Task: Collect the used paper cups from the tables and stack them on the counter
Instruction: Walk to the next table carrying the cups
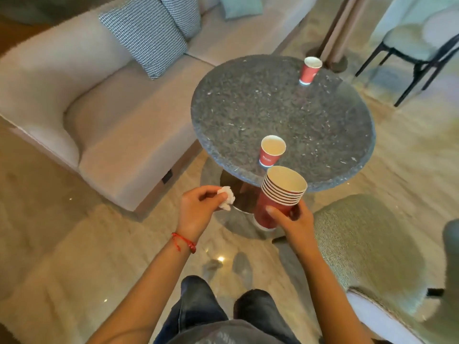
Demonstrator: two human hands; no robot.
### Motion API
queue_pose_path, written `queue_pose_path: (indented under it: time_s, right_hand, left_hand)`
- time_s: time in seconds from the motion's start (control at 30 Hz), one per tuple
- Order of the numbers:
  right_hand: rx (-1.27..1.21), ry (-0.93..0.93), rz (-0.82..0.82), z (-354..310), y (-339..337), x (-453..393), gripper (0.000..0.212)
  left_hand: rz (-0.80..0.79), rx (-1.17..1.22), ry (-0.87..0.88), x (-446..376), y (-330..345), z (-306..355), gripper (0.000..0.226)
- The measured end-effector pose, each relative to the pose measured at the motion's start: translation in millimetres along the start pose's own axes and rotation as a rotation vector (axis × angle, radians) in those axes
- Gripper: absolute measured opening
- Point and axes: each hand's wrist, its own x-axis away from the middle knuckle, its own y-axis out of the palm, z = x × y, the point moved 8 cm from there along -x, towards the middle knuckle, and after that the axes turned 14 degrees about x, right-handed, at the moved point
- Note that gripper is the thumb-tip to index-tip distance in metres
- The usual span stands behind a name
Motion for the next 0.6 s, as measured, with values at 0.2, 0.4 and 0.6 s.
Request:
queue_pose_path:
  time_s: [0.2, 0.4, 0.6]
  right_hand:
    - [0.041, 0.002, 0.163, -13.0, -6.8, -31.7, 0.043]
    - [0.024, 0.006, 0.22, -18.4, -19.8, -75.6, 0.042]
    - [0.062, -0.025, 0.192, -21.2, -27.2, -136.4, 0.049]
  left_hand:
    - [-0.143, -0.064, -0.047, -51.3, 31.8, 4.2, 0.015]
    - [-0.181, -0.092, -0.055, -92.7, 57.1, 4.3, 0.012]
    - [-0.146, -0.104, -0.046, -130.4, 76.8, 0.8, 0.018]
